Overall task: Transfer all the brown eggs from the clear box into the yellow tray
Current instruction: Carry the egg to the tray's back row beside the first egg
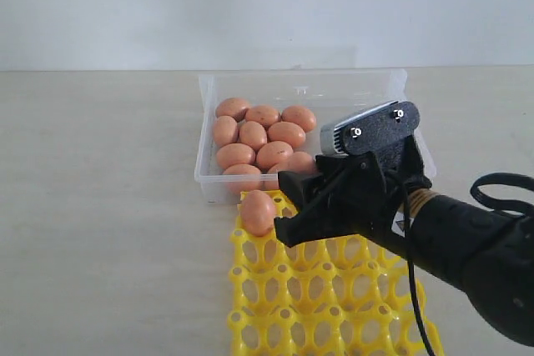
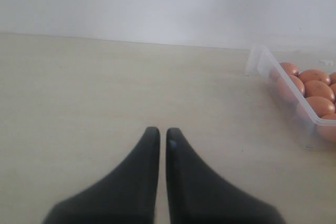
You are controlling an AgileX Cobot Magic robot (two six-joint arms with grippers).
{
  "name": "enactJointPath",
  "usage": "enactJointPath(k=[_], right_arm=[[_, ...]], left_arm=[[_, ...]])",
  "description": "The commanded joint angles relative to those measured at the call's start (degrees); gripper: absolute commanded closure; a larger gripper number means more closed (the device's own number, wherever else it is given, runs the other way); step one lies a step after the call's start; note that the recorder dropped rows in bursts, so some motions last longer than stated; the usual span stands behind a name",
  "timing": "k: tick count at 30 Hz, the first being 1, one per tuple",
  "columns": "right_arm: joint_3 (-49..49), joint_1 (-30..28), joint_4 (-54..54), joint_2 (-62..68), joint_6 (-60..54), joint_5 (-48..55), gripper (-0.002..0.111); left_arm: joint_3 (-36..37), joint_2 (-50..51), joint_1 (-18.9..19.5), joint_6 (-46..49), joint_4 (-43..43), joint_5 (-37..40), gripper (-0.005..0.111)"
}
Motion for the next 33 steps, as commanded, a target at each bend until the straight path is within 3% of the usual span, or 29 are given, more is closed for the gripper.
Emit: enactJointPath(k=[1, 9, 33], right_arm=[[0.2, 0.0, 0.4, 5.2, 0.5, -1.9, 0.108], [-0.4, 0.0, 0.2, 8.7, 1.4, -9.6, 0.108], [-0.7, 0.0, 0.4, 8.7, -3.2, -5.2, 0.108]], left_arm=[[0.2, -0.1, -0.2, 0.2, 0.2, -0.7, 0.103], [0.2, -0.1, -0.2, 0.2, 0.2, -0.7, 0.103], [0.2, -0.1, -0.2, 0.2, 0.2, -0.7, 0.103]])
